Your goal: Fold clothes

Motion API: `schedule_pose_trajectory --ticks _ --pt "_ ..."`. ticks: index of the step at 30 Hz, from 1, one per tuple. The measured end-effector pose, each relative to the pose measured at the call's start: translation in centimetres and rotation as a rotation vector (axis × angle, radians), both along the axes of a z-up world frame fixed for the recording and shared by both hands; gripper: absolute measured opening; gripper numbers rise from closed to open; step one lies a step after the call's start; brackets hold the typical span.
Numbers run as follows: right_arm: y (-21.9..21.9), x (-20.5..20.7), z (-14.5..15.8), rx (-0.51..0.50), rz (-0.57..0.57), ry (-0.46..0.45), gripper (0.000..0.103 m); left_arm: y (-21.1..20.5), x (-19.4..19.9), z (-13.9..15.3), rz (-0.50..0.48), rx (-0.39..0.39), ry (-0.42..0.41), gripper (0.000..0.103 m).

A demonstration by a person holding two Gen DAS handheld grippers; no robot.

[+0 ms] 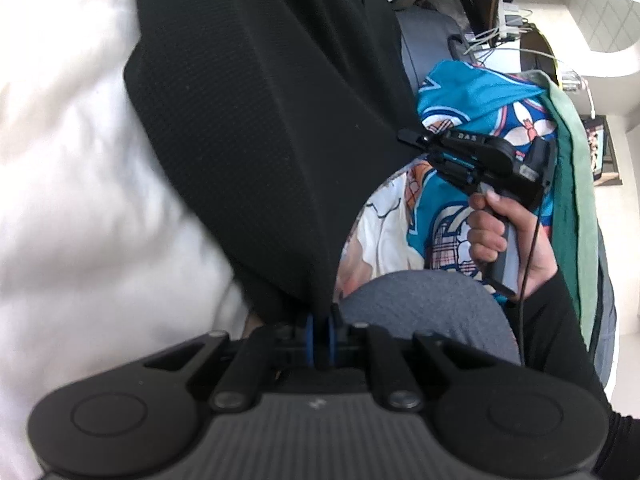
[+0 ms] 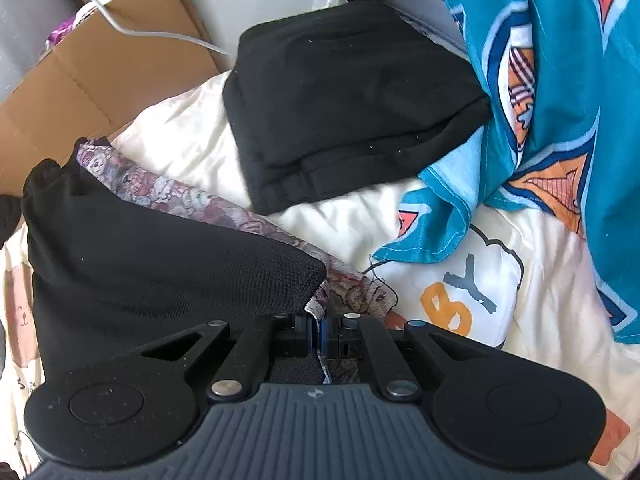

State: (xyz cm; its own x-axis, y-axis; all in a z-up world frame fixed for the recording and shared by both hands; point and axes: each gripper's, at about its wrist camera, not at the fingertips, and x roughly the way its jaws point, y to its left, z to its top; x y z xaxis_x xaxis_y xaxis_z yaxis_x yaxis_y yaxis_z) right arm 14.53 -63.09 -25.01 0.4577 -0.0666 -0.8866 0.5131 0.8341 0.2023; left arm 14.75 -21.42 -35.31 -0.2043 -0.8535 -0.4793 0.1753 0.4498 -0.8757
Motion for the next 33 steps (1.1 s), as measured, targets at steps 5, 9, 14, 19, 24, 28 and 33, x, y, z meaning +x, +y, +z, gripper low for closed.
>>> schedule_pose_trajectory --ticks 5,9,14,19,24,28,33 --pt "-1.6 -0.5 -1.6 0.065 -0.059 0.008 0.003 0.1 -0.3 -0.8 -0.012 0.053 -0.009 0.007" --pt "-2.5 -1.3 -2.0 0.101 -0.092 -0.006 0.007 0.3 -0.3 -1.1 -0.016 0.079 -0.017 0.007" --pt "-3.5 -2.0 -2.3 0.129 -0.113 -0.023 0.003 0.2 -0.2 -1.1 -0.026 0.089 -0.025 0.007" --pt "-3.0 -1.8 -1.3 0.075 -0.106 -0.063 0.001 -0.3 -0.2 -1.2 -0.029 0.084 -0.031 0.007" --pt "-3.3 -1.5 -1.7 0.061 -0.108 -0.053 0.002 -0.5 -0.5 -1.5 -0.030 0.086 -0.043 0.007" --pt "-4.2 -1.7 -2.8 0.105 -0.162 -0.027 0.007 -0.4 -0.4 -1.8 -0.028 0.089 -0.028 0.008" --pt "-3.2 -2.4 -1.9 0.120 -0.157 -0.034 0.037 -0.6 0.3 -1.5 -0.053 0.108 -0.009 0.013"
